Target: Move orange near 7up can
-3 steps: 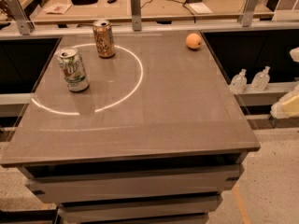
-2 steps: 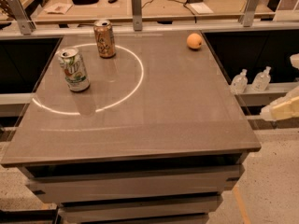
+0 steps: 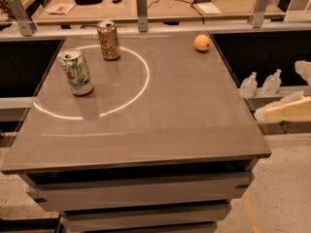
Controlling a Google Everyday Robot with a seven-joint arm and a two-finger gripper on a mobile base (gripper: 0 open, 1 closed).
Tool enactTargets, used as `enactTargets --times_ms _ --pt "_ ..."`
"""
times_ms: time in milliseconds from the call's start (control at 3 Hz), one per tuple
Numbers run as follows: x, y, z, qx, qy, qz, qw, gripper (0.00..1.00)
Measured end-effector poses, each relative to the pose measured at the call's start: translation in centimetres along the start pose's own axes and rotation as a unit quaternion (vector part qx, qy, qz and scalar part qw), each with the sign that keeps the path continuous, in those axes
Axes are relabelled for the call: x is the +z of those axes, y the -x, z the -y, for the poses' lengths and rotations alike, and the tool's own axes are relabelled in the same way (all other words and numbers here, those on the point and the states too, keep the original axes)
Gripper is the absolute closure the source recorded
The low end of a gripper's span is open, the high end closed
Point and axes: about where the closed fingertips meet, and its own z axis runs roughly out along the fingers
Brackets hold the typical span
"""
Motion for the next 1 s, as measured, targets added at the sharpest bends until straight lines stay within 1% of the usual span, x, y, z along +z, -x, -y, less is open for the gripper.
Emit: enactTargets --times_ms 333,667,1000 --pt "-0.3 0.8 0.2 -0.018 -0.004 -0.017 0.9997 0.00" --pt "-0.3 0.8 0.2 -0.021 -0.003 -0.020 0.9996 0.00" --pt "1.0 0.8 0.2 -0.016 0.022 -0.026 0.9993 0.00"
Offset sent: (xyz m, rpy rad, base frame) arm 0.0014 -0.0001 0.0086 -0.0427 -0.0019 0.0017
